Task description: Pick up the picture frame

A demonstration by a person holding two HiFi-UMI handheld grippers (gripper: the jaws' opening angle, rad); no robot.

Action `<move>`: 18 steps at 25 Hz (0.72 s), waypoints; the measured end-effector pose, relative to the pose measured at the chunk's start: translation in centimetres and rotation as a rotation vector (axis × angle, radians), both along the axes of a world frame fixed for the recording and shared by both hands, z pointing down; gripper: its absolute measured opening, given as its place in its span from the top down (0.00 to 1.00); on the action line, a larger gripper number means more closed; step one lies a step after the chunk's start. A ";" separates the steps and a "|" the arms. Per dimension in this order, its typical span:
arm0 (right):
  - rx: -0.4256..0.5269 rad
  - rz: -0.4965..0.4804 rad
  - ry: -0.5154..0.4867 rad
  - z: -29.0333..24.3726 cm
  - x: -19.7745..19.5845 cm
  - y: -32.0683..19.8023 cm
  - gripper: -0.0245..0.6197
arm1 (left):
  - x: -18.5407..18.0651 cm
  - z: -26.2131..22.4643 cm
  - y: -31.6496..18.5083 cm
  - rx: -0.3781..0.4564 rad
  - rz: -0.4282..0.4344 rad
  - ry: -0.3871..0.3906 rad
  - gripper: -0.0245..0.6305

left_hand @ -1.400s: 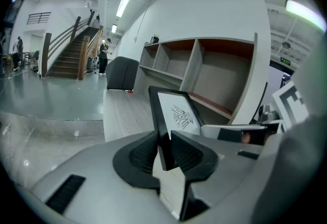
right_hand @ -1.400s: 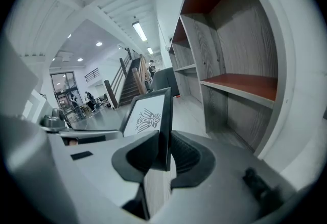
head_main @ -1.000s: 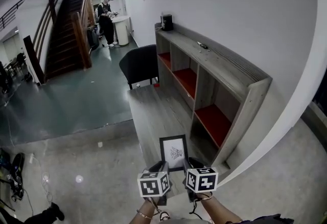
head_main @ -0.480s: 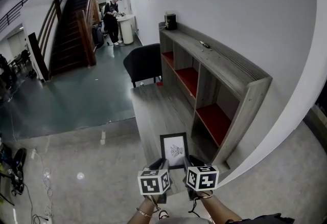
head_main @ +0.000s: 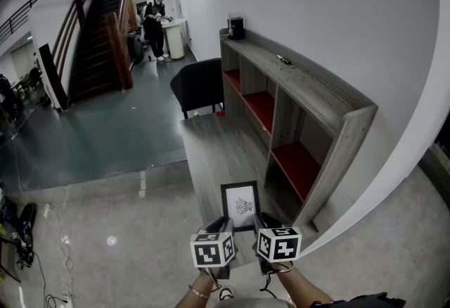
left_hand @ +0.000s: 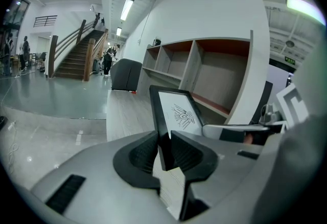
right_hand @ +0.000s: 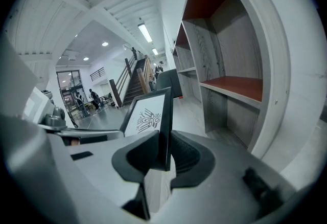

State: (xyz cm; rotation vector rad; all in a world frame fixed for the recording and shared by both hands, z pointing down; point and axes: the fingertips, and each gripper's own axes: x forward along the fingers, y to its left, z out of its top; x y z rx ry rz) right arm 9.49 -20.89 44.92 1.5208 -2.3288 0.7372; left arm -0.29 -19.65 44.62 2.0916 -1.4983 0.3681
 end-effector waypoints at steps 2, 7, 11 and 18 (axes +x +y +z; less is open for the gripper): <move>-0.002 -0.001 -0.001 0.1 -0.1 -0.1 0.83 | -0.1 0.1 -0.1 -0.002 -0.001 0.000 0.83; -0.004 -0.008 -0.001 0.1 -0.5 -0.2 0.83 | -0.5 0.2 -0.1 -0.004 -0.004 0.000 0.83; -0.005 -0.012 0.000 0.2 -0.8 -0.1 0.83 | -0.8 0.2 -0.1 -0.003 -0.005 -0.002 0.83; -0.007 -0.018 0.003 0.2 -1.4 0.0 0.83 | -1.4 0.2 0.1 -0.005 -0.005 -0.007 0.83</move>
